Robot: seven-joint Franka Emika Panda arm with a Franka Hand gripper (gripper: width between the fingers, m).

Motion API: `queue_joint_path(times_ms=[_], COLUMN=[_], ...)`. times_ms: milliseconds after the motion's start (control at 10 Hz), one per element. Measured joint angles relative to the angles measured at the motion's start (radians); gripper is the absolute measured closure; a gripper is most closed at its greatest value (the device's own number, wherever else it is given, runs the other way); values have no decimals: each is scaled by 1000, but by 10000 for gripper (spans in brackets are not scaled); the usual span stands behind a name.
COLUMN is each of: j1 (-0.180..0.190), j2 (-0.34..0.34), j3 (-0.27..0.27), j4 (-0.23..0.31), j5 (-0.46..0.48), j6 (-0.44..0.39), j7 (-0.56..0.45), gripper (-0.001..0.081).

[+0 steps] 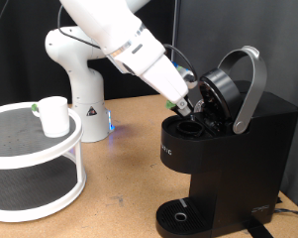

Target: Make a cup of coffee with the keurig machine

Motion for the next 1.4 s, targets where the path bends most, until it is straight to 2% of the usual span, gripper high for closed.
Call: queue_joint_path(times_ms=[400, 700, 1400], j1=[1, 2, 1], j2=[45, 68, 70], j3=[38, 56, 63], j4=[19, 30, 34], j5=[-10, -52, -100], j6=[29, 27, 25], j7=[11, 51, 81], gripper=[335, 335, 335])
